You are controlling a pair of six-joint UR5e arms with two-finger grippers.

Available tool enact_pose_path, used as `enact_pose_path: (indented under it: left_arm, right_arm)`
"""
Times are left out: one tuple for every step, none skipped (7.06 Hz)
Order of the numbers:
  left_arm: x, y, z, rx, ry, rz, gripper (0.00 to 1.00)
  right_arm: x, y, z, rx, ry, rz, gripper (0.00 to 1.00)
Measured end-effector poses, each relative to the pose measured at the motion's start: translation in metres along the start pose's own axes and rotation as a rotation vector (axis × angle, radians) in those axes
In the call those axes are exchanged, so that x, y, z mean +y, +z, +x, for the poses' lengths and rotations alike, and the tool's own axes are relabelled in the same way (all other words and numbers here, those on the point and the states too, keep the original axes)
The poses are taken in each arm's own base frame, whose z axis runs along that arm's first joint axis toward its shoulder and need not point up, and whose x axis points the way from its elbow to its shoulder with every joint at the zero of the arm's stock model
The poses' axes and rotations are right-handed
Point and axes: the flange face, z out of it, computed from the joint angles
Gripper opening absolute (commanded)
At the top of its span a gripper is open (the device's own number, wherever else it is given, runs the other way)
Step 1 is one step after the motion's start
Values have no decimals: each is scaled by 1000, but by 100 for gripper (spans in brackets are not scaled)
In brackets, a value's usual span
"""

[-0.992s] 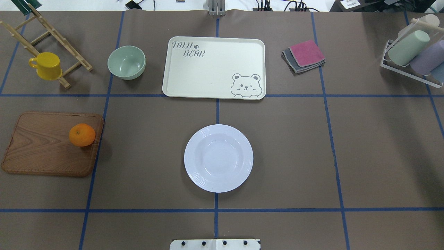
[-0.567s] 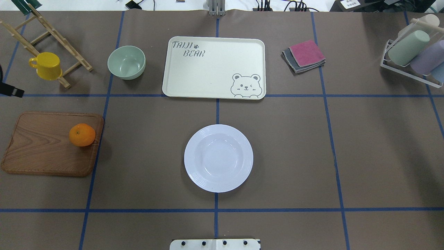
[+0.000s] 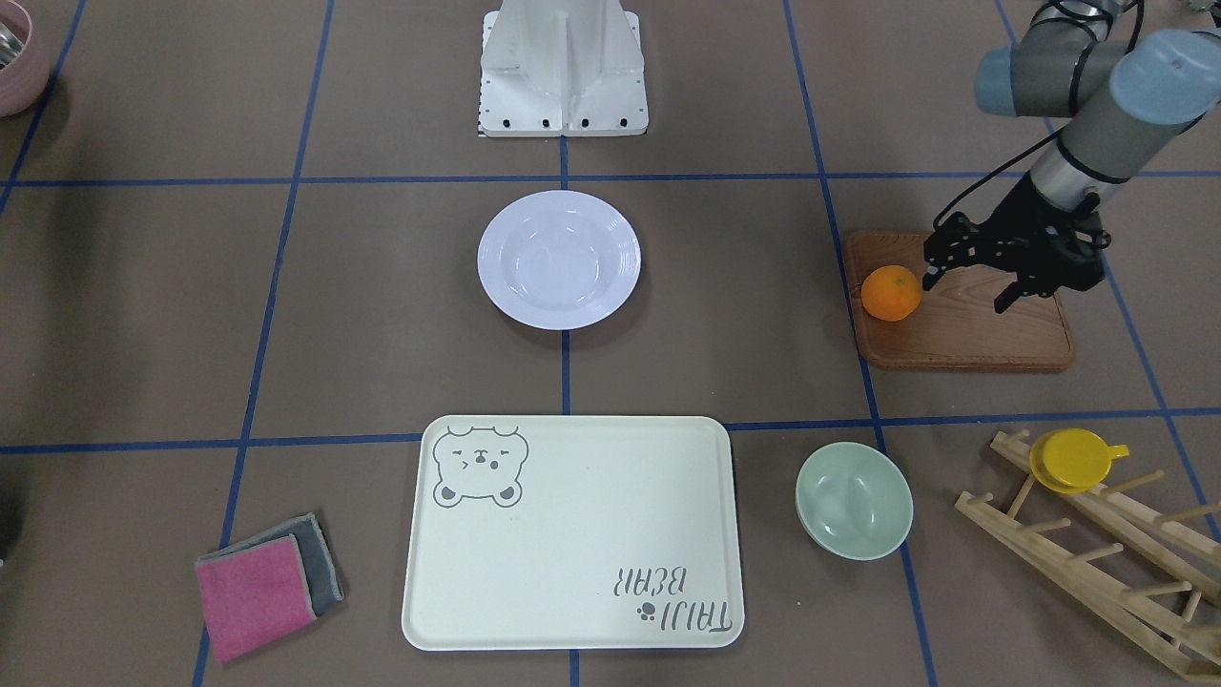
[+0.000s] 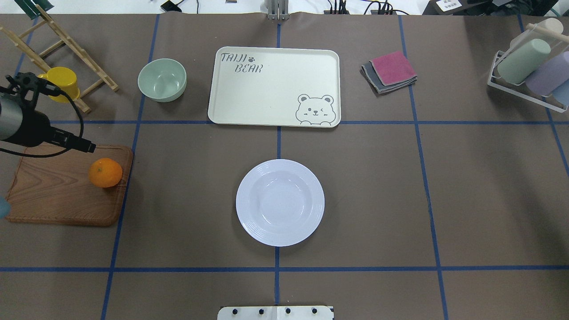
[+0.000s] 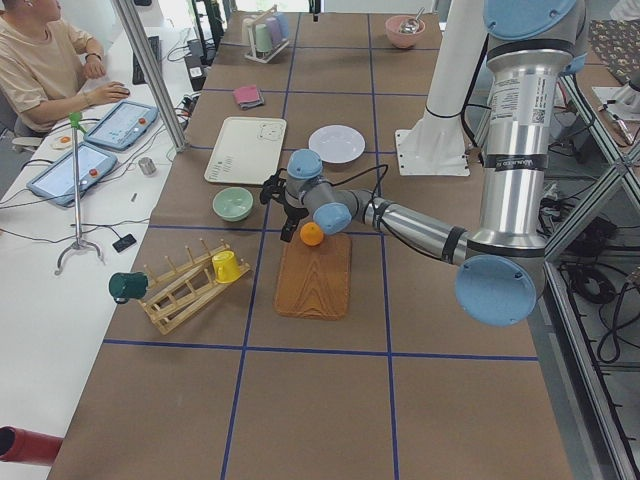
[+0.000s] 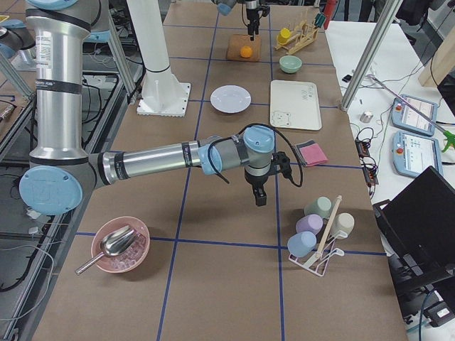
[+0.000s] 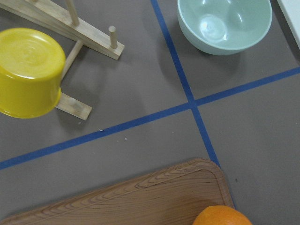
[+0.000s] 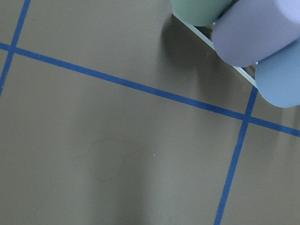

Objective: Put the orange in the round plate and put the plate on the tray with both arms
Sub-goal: 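Reach the left gripper down to the orange on the wooden board and grasp it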

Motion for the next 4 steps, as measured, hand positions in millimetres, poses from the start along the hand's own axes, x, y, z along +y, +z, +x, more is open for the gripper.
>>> enact_pose_path:
  left_arm:
    - [6, 12, 11, 0, 4, -18, 100]
    - [11, 21, 18, -2, 10, -32, 100]
    - [15, 28, 24, -11, 18, -39, 100]
    - [20, 36, 28, -24, 25, -47, 100]
  right_arm:
    - [0, 1, -1, -1, 0, 0, 100]
    - [0, 1, -1, -1, 0, -1, 100]
    - [0, 2, -1, -1, 0, -2, 100]
    - [0, 2, -1, -1, 0, -3, 100]
